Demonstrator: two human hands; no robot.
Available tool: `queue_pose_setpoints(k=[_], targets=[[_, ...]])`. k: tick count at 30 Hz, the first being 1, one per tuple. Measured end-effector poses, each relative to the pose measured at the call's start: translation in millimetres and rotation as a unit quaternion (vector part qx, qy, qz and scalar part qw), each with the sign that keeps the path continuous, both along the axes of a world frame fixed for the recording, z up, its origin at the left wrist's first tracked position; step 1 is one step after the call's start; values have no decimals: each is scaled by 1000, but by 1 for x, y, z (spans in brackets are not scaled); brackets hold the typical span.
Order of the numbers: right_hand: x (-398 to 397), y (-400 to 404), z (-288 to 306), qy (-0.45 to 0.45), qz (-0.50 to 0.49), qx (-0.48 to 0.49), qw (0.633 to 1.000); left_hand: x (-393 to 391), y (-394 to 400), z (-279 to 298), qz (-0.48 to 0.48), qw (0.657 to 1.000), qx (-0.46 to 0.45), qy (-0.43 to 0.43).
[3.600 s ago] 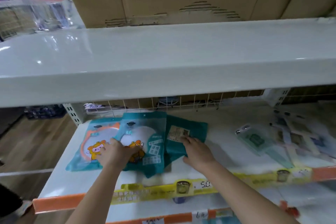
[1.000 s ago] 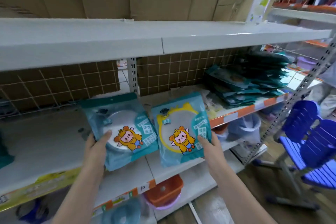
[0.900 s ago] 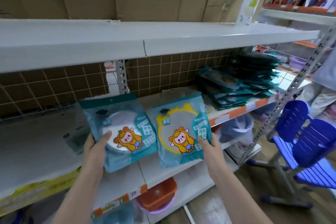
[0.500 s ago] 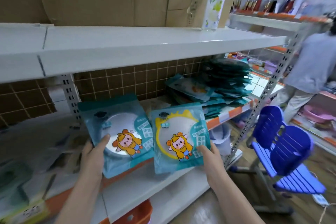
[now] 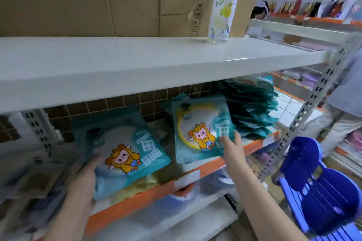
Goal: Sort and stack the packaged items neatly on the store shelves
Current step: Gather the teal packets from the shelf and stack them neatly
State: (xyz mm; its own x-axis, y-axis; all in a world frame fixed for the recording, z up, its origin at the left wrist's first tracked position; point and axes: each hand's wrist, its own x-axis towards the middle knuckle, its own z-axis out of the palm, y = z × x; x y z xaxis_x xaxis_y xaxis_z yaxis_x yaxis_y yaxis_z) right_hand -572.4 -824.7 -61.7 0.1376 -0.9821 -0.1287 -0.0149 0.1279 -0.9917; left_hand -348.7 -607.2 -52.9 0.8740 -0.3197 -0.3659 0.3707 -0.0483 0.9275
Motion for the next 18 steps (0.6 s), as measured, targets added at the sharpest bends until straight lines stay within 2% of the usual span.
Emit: queue_pose_setpoints(k=[6, 11, 13, 16, 18], targets=[[11, -98, 18, 18, 55, -54, 997, -32, -30, 1, 74, 997, 15, 8], [25, -159, 12, 85, 112, -81, 987, -61, -62, 8, 79, 996, 22, 26], [28, -172, 4, 207, 151, -162, 953, -67, -73, 5, 108, 993, 23, 39], [29, -186, -10, 420, 183, -283, 843, -77, -92, 7, 123, 992, 12, 35], [25, -192, -12, 498, 193, -322, 782, -84, -112, 13, 122, 992, 8, 14]])
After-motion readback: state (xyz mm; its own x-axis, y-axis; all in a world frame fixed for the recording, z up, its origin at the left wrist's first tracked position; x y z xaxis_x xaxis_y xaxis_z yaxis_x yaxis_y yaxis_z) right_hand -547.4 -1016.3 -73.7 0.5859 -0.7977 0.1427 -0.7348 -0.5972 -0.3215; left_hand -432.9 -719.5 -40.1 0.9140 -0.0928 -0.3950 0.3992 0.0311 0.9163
